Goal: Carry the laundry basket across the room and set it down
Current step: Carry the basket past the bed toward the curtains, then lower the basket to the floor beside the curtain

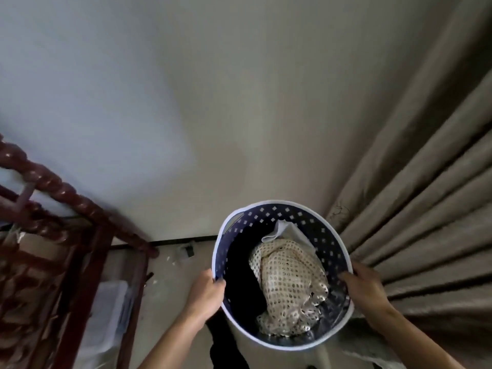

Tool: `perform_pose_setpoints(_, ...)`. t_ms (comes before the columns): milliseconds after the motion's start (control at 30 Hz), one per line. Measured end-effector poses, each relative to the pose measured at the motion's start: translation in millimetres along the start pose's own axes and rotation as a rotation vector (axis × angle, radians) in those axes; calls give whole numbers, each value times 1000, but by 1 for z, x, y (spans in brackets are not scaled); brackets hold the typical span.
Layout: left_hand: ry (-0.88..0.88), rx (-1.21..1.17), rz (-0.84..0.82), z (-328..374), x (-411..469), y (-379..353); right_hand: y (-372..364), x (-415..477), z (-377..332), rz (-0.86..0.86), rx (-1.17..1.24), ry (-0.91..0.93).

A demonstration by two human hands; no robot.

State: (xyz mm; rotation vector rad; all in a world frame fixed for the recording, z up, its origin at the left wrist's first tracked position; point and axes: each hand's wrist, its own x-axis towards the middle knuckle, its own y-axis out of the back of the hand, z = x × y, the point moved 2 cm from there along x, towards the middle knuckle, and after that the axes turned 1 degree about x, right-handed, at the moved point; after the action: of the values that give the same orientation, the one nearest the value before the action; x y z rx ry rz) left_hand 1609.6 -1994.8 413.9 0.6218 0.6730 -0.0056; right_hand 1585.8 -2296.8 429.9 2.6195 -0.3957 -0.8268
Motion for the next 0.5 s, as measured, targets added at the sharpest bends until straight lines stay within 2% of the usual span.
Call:
perform_pose_setpoints(300, 24, 241, -154, -17, 178, 34, -139, 83, 17, 81, 50, -299)
perform_pose_setpoints(500, 41, 285, -157, -41, 276, -3, -205, 151, 79, 149, 138, -484)
